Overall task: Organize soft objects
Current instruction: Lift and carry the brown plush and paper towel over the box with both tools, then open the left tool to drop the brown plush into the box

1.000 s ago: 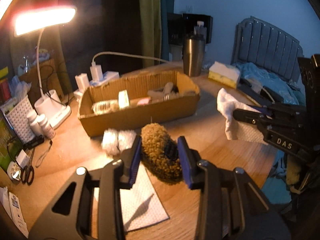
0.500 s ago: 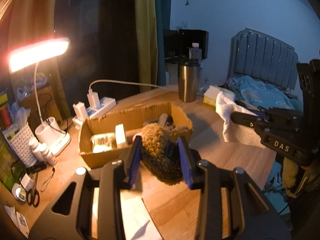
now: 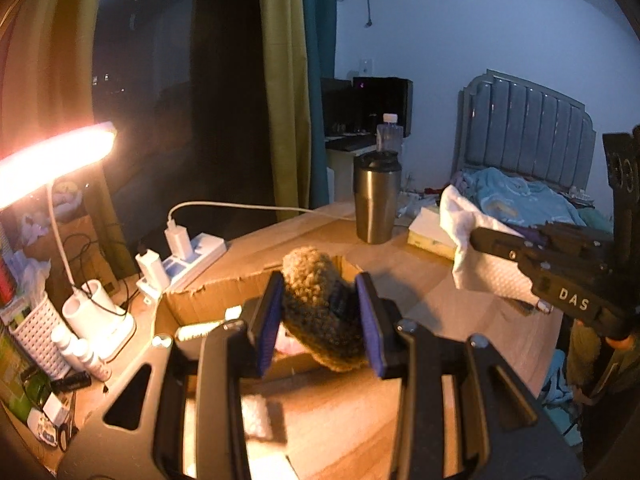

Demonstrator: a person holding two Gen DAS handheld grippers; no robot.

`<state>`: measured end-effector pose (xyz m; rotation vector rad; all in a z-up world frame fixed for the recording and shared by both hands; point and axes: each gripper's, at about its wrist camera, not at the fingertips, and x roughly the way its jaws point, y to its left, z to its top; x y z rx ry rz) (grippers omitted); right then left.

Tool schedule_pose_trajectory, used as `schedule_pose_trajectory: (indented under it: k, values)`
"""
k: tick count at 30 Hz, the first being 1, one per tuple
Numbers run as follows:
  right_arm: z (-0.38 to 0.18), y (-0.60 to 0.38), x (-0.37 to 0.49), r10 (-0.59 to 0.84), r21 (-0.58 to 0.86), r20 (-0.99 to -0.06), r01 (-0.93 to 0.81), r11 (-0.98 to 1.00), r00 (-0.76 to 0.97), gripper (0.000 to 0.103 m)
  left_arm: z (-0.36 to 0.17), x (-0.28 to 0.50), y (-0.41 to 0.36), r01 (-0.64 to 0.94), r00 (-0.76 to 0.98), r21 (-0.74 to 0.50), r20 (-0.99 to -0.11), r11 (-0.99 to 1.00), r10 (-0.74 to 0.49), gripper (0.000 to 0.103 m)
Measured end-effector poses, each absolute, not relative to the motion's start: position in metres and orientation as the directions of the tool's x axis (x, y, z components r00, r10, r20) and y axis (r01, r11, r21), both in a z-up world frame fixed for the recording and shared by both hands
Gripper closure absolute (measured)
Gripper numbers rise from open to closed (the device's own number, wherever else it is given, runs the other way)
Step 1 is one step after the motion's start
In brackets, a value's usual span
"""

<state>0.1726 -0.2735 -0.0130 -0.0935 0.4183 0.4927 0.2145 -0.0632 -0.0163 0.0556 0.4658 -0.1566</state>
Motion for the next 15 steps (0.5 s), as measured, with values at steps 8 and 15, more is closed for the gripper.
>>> schedule_pose_trajectory:
  k: [8, 15]
  values:
    - [-0.007, -0.271, 0.193, 0.440, 0.019, -0.400, -0.473, 0.881, 0.804, 0.088, -0.015, 0.244, -0.064, 0.167, 0.883, 0.006, -0.446, 0.986, -0.147, 0.066]
    - [-0.006, -0.269, 0.208, 0.436, 0.017, -0.404, -0.470, 0.883, 0.804, 0.088, -0.024, 0.270, -0.061, 0.168, 0.878, -0.021, -0.452, 0.986, -0.159, 0.066]
